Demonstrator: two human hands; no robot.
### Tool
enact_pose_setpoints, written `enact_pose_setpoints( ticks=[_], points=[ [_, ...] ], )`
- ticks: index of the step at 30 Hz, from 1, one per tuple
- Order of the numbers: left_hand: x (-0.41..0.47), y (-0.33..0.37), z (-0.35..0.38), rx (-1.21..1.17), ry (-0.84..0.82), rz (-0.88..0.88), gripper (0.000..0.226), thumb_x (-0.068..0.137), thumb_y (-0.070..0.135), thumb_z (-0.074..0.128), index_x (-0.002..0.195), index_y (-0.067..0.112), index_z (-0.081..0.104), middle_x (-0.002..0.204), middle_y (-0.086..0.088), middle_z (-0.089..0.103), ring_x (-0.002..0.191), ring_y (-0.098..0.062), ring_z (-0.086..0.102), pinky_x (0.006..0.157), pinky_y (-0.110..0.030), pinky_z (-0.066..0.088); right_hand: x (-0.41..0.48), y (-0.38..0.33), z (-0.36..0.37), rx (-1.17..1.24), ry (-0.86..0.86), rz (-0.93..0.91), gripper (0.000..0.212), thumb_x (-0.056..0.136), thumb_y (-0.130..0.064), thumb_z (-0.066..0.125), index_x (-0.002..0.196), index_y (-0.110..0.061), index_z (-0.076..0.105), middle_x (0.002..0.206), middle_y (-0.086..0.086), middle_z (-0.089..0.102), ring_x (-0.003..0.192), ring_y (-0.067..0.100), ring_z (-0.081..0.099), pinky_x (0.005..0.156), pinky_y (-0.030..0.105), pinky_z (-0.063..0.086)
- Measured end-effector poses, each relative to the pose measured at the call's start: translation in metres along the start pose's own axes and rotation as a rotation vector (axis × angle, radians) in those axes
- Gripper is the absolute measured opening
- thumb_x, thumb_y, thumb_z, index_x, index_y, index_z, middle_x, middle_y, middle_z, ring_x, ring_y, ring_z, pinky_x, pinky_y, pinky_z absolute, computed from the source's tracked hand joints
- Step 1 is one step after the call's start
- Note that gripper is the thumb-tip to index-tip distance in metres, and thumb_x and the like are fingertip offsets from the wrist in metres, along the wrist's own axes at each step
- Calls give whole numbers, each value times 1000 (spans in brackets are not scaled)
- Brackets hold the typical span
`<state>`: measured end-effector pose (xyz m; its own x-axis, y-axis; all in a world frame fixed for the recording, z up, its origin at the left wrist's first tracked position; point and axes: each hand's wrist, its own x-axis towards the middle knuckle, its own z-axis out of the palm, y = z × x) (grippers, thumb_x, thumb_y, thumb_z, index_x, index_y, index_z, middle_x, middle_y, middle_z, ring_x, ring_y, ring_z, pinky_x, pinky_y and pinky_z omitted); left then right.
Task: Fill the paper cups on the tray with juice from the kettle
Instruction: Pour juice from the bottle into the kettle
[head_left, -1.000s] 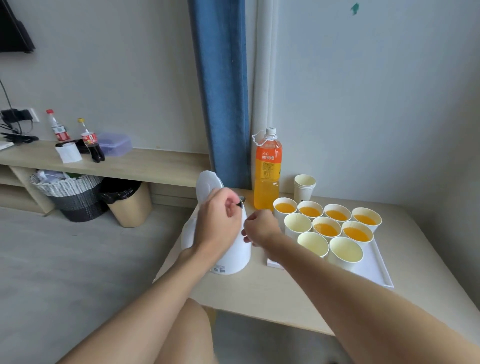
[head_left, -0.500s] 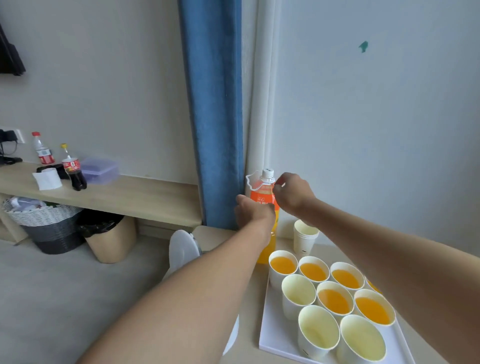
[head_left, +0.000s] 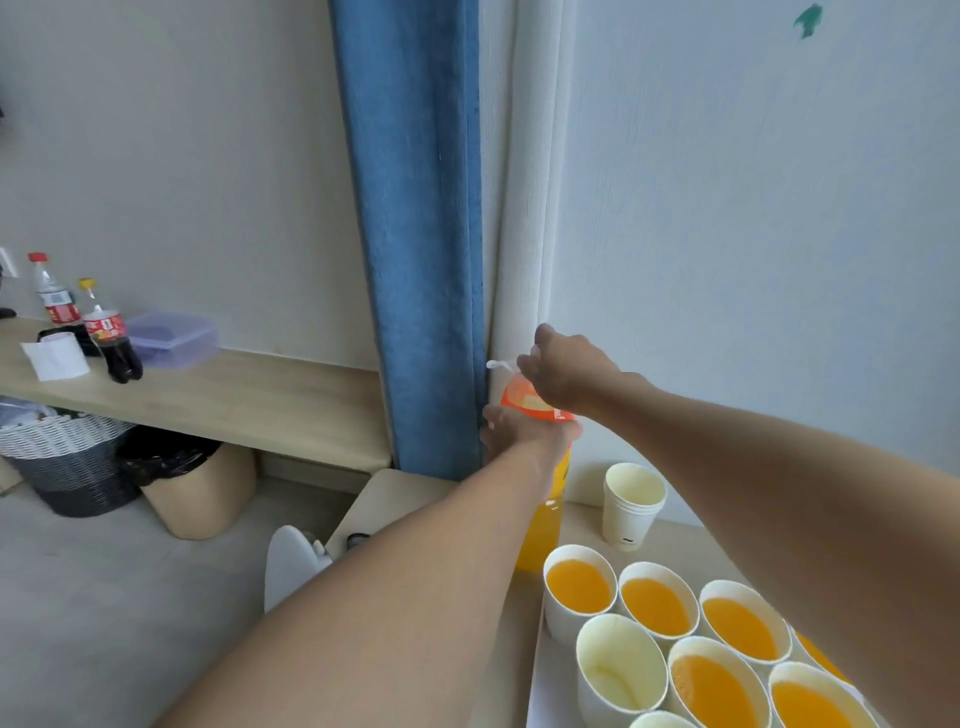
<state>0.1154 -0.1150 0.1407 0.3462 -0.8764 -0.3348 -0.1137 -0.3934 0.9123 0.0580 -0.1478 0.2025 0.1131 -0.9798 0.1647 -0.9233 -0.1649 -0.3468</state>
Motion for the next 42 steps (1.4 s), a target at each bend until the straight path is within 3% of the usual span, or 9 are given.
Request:
enact_pose_setpoints(
  ticks=[4,11,17,21,24,28,32,36,42],
  points=[
    [-4,-6,-2,18,67,67,86,75,31,88,139,15,34,143,-13,44,127,-38,49,109,-50,46,-14,-8,6,-20,123,-19,23,99,-36,37,100,-14,44,87,8,51,79,33,51,64,36,38],
    [-43,22,-18,17,180,250,51,90,32,70,131,14,44,139,-12,50,125,-39,48,103,-49,45,-47,-25,-37,42,330,3,27,99,-32,32,104,-11,47,83,8,52,75,33,50,63,37,37],
    [-117,43,-46,77,143,384,67,84,37,77,134,13,40,141,-13,45,130,-41,43,108,-56,41,-104,-48,-94,73,432,-7,28,99,-34,33,104,-11,48,84,6,54,78,32,52,64,36,37],
    [-174,37,-67,74,94,518,91,64,48,86,134,21,35,132,-11,46,123,-36,50,102,-56,47,-155,-65,-126,69,475,0,29,97,-33,36,105,-10,52,89,6,55,80,32,51,65,35,37],
    [-214,26,-91,67,51,573,85,55,49,85,126,26,45,124,-4,56,115,-31,56,98,-52,52,-196,-76,-142,52,476,23,23,92,-31,42,96,-12,54,86,4,53,80,31,49,65,33,35],
    [-249,0,-125,103,-102,581,73,56,41,90,122,25,60,113,6,67,106,-21,65,92,-38,57,-245,-88,-150,2,413,73,30,86,-32,53,65,-15,39,66,2,45,69,31,48,53,29,31],
    [-268,-40,-155,125,-357,563,50,72,18,93,114,26,65,107,4,71,99,-13,67,81,-30,57,-287,-87,-131,2,289,105,39,87,-41,62,65,-17,40,65,-1,45,70,26,54,57,29,36],
    [-269,-81,-168,205,-627,502,50,79,12,88,117,30,62,111,5,73,104,-13,69,82,-30,57,-317,-78,-103,-11,177,183,35,84,-37,65,65,-17,44,64,-1,49,64,23,55,51,24,35],
    [-254,-110,-163,358,-747,527,64,78,6,88,130,31,60,118,9,73,109,-8,68,80,-19,56,-332,-68,-64,-24,68,239,27,83,-29,63,65,-15,48,67,2,56,61,23,58,58,25,42]
  ],
)
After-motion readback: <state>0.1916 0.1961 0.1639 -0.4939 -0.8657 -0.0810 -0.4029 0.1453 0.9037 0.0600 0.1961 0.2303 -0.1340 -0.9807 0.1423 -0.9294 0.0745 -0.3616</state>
